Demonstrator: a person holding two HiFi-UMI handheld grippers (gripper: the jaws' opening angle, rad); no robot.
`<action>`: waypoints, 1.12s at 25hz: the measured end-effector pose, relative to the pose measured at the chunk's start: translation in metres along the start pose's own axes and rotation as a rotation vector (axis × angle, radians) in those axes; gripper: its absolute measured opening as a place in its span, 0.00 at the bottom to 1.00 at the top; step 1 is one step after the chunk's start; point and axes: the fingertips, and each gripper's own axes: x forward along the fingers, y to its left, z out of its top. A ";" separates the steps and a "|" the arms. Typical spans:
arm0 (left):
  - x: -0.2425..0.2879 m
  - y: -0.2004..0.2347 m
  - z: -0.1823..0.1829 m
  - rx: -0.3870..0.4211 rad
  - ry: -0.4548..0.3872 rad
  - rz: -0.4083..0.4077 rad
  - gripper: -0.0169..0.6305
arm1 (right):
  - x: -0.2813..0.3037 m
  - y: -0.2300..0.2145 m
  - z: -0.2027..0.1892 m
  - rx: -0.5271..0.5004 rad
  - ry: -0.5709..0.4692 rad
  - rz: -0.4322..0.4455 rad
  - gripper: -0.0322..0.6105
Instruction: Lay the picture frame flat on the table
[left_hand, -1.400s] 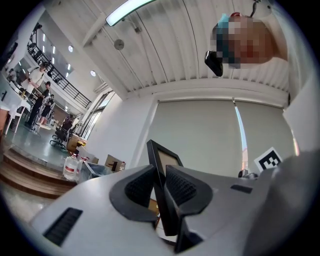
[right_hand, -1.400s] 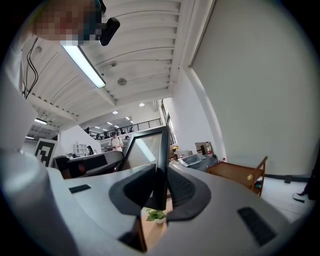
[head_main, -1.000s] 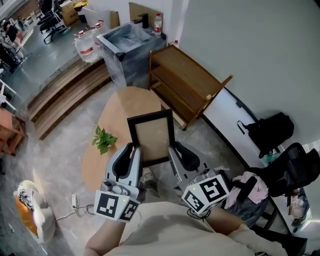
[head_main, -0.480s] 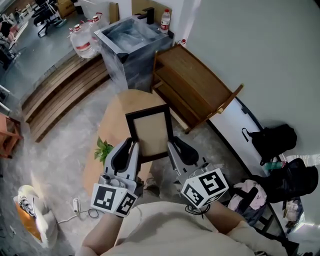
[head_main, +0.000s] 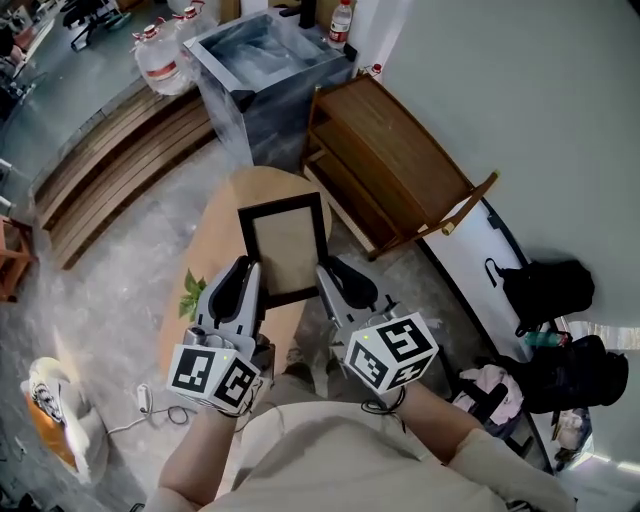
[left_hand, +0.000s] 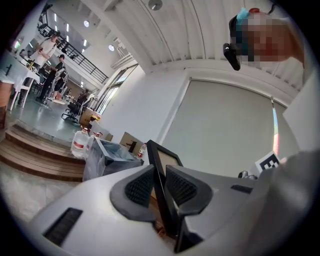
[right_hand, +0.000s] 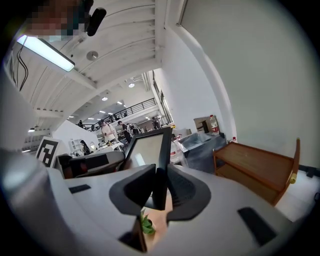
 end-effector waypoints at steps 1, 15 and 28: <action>0.005 0.004 -0.005 -0.007 0.007 0.015 0.14 | 0.005 -0.005 -0.004 0.003 0.015 0.008 0.14; 0.072 0.083 -0.085 -0.085 0.088 0.149 0.14 | 0.096 -0.071 -0.072 0.004 0.182 0.047 0.14; 0.106 0.166 -0.217 -0.216 0.217 0.214 0.14 | 0.159 -0.127 -0.206 0.105 0.355 -0.021 0.14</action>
